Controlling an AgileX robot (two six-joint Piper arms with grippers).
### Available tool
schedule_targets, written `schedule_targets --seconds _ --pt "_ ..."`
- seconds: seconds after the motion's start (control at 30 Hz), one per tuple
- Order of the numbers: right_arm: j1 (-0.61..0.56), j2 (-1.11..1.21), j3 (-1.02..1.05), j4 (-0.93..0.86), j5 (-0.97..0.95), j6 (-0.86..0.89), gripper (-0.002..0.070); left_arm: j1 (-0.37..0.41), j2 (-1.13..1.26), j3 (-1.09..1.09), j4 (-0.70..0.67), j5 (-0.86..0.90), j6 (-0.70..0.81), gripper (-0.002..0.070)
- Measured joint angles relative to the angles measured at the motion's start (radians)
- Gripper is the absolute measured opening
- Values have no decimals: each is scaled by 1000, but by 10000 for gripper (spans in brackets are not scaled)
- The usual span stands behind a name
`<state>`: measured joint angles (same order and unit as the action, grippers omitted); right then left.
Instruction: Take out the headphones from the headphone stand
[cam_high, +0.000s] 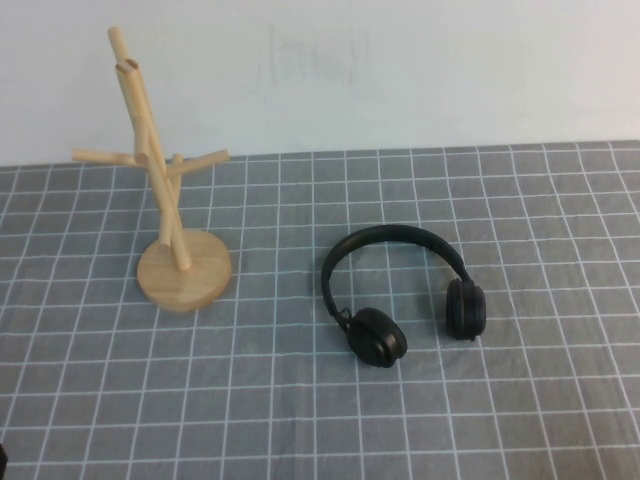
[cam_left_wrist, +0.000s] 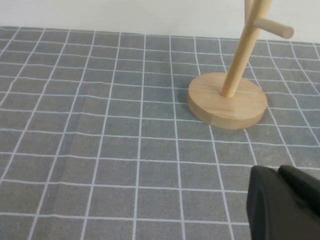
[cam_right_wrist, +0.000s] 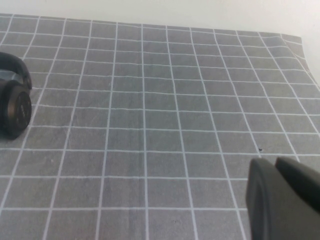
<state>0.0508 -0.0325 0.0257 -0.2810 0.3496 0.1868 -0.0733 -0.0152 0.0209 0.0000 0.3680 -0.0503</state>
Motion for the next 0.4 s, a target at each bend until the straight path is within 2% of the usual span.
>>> schedule_targets --seconds 0.4 --pt "0 0 0 0 0 0 -6 0 0 0 0 2 -14 -3"
